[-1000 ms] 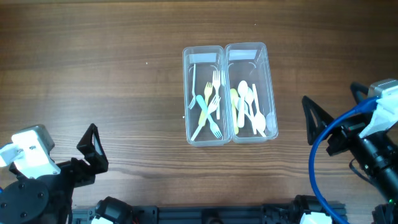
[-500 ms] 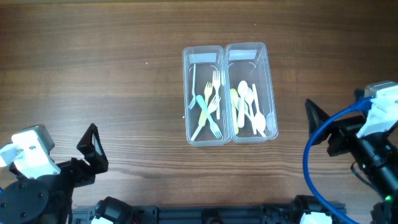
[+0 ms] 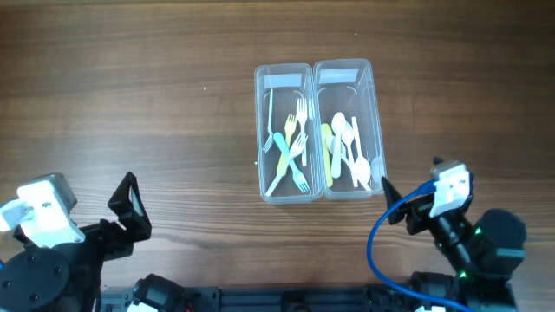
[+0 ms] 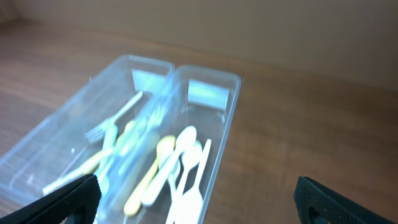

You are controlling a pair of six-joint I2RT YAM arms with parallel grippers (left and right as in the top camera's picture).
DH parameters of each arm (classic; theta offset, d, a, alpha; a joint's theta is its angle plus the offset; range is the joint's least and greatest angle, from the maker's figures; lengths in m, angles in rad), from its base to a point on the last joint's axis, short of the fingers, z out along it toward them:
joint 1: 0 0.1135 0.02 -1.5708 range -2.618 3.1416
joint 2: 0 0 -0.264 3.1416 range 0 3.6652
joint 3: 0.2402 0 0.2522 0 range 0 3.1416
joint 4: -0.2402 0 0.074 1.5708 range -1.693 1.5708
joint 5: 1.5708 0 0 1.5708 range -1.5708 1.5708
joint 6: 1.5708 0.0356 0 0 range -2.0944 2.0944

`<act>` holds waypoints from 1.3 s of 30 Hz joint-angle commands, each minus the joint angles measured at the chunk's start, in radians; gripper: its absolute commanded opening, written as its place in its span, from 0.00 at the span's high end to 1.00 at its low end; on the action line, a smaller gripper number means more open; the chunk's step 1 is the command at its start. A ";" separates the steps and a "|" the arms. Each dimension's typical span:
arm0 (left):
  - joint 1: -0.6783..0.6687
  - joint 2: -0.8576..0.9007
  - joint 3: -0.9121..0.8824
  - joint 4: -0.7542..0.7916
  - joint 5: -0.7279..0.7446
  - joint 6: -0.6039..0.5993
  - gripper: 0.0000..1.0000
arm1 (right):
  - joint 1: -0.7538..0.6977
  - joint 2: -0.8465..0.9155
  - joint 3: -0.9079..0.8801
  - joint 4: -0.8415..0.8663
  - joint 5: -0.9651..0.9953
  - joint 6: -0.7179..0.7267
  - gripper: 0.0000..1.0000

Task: Pack container

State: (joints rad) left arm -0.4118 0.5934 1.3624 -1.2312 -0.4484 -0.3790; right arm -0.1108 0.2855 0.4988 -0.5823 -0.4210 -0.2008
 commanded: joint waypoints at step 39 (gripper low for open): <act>0.008 0.000 -0.004 0.001 -0.013 0.007 0.00 | 0.003 -0.278 -0.356 0.150 -0.029 -0.007 0.00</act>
State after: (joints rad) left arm -0.4118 0.5934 1.3624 -1.2320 -0.4488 -0.3790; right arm -0.1108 0.0200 0.1482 -0.4393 -0.4274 -0.2043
